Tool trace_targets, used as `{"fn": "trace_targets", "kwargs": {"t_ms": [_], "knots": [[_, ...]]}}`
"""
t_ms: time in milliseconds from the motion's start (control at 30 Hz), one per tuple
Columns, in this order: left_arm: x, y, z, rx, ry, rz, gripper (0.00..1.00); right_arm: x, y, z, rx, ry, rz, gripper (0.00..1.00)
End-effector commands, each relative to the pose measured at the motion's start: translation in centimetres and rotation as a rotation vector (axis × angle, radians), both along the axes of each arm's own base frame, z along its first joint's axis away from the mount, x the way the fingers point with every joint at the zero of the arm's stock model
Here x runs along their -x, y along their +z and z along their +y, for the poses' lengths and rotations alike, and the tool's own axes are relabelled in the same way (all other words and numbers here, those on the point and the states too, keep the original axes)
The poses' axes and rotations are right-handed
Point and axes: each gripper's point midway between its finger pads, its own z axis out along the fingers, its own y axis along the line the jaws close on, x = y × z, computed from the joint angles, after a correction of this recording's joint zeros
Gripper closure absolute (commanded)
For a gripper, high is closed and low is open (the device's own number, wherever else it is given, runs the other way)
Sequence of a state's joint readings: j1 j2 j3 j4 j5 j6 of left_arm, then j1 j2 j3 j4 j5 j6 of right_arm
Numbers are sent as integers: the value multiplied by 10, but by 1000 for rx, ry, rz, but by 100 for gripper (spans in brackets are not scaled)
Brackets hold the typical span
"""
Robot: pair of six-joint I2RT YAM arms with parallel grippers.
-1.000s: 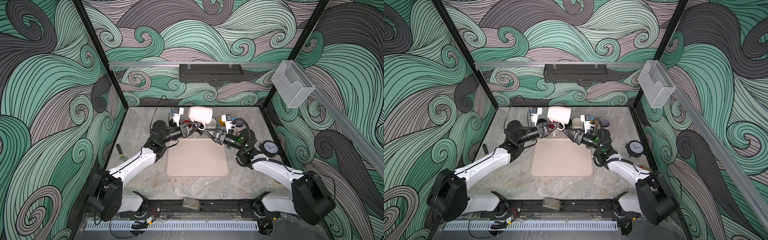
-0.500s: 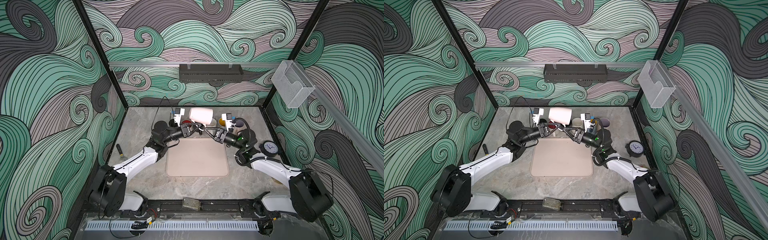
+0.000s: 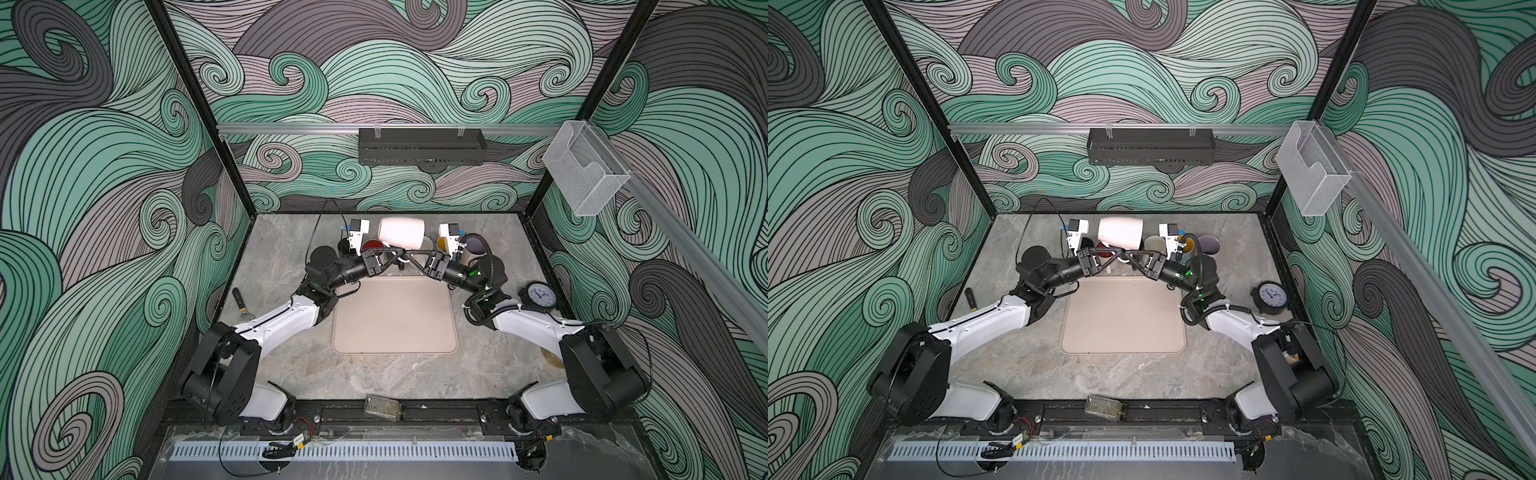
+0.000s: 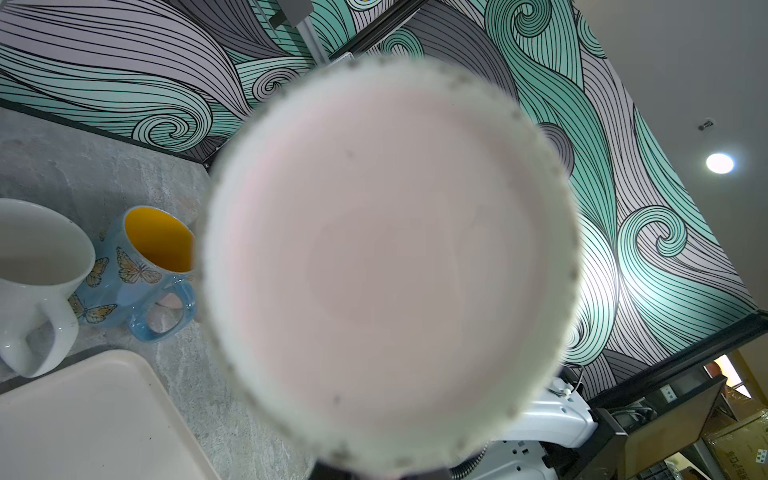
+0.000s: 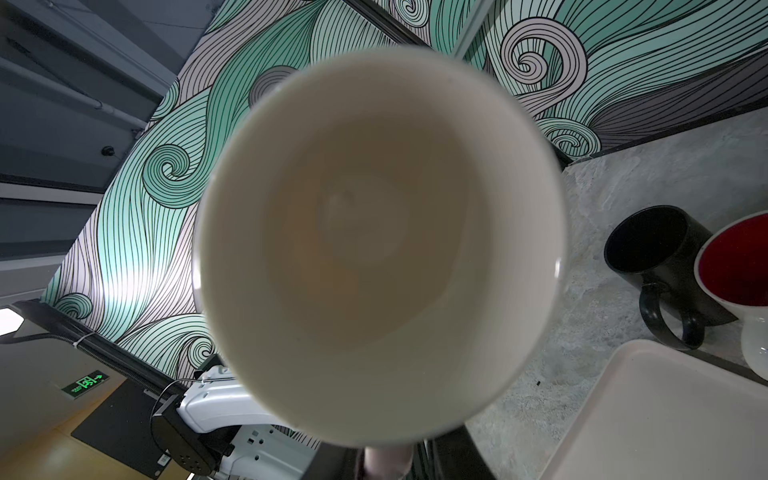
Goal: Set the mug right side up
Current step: 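Grasp the pink mug's rim with the right gripper beside the left gripper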
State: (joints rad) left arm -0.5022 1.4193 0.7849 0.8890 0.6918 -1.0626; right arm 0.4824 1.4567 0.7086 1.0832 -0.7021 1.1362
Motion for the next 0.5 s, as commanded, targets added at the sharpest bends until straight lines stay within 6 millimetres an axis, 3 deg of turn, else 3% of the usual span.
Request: {"fn": "trace_targets", "kwargs": {"t_ms": [0,300,400,433,467], "knots": [[14,12,-13,25,-61,-93,100,-9,27,-5,-63,-44,-51,74],[20,0,-27,9,-93,-72,100,-21,31,-5,-91,-76,-44,77],[19,-7,-27,2,-91,-56,100,-23,39,-4,-122,-74,-60,89],[19,-9,-27,-1,-87,-51,100,-24,41,-3,-132,-69,-62,100],[18,-12,-27,-5,-82,-46,100,-24,44,-3,-140,-66,-65,100]]}}
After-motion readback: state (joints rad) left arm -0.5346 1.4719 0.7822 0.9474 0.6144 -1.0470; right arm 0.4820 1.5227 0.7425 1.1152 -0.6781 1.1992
